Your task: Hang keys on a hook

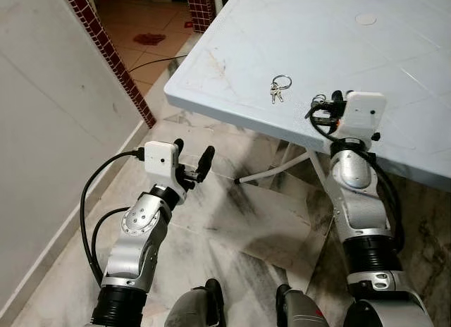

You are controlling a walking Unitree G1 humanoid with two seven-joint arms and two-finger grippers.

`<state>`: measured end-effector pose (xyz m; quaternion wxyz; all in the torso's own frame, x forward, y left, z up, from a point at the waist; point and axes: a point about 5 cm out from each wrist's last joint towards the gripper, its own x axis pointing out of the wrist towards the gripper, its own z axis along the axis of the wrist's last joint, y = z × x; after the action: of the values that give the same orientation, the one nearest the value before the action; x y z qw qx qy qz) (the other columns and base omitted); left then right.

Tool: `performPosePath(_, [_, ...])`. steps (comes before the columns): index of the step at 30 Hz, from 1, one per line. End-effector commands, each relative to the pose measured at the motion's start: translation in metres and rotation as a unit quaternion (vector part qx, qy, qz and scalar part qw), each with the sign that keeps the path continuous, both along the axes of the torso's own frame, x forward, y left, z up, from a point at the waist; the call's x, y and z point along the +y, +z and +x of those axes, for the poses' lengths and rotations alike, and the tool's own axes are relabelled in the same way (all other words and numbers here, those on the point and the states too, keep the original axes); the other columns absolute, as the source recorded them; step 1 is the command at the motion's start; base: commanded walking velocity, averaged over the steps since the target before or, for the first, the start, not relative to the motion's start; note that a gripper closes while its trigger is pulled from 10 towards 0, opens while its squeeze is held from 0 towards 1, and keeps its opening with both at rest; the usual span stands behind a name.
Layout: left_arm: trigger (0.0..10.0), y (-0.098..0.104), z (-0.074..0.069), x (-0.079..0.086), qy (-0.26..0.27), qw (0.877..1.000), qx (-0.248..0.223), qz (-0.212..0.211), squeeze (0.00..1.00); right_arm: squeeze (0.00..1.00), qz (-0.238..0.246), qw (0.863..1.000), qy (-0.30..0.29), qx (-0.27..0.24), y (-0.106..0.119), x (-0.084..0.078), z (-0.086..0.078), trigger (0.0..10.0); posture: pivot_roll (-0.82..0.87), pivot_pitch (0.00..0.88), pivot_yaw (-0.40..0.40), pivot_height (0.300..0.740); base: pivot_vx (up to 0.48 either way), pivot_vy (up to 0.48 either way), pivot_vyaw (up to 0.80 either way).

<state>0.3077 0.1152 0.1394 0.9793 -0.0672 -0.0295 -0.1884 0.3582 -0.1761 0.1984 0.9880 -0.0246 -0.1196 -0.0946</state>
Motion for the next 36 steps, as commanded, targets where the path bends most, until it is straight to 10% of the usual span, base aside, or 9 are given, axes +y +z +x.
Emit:
performPosePath(1, [10.0, -0.004, -0.002, 0.005, 0.005, 1.0, 0.005, 0.01, 0.0, 1.0, 0.01, 1.0, 0.009, 0.019, -0.004, 0.002, 0.002, 10.0, -0.04, 0.21, 0.168, 0.74, 0.0, 0.0, 0.0])
performPosePath(36, [10.0, -0.001, -0.002, 0.01, 0.007, 1.0, 0.005, 0.016, 0.0, 1.0, -0.019, 0.995, 0.075, 0.065, 0.002, 0.011, 0.035, 10.0, -0.02, 0.219, 0.179, 0.74, 0.0, 0.0, 0.0])
